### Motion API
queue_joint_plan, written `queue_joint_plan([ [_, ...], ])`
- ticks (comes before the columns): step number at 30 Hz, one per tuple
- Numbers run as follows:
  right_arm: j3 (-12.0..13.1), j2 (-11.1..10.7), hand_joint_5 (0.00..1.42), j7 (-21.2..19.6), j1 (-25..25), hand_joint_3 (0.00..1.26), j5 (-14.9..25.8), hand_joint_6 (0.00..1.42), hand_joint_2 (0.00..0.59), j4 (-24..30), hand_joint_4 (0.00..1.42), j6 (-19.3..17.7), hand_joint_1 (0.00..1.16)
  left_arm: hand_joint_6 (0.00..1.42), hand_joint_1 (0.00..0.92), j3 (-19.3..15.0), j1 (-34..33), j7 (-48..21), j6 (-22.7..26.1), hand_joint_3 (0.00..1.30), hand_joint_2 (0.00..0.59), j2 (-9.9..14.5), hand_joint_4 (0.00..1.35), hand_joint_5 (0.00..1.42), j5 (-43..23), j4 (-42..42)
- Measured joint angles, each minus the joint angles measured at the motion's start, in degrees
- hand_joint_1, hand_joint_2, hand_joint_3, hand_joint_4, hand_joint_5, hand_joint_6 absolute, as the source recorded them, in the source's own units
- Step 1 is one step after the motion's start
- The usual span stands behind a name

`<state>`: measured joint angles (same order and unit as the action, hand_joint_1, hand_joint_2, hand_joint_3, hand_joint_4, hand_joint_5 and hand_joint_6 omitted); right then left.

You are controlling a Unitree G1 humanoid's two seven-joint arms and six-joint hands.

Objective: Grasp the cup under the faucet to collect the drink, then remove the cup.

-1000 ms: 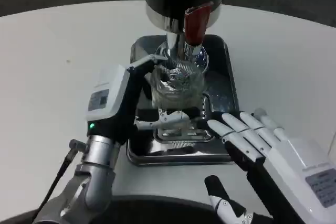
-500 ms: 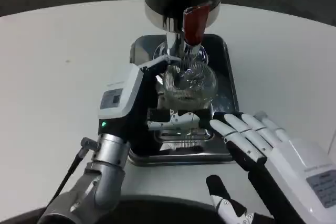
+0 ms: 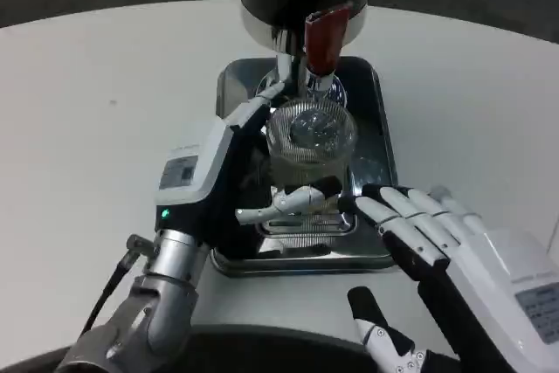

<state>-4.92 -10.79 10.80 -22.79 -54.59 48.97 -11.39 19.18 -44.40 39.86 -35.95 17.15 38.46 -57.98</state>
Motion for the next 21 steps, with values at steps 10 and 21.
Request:
queue_joint_plan([
  [10,0.42,-0.15,0.11,-0.06,-0.41,0.17,0.02,0.1,0.53,-0.18,0.11,0.03,0.36,0.33,0.071,-3.04,5.72,-3.56,-2.84,0.08,0.0,1.48,0.11,0.39,-5.21,7.64],
  [21,0.13,-1.1,0.12,-1.25,0.4,0.17,0.05,0.1,0.53,-2.8,0.11,-0.04,0.36,0.0,0.0,-15.75,22.36,-16.95,-2.61,0.0,0.064,7.34,0.0,0.02,-18.02,41.17],
])
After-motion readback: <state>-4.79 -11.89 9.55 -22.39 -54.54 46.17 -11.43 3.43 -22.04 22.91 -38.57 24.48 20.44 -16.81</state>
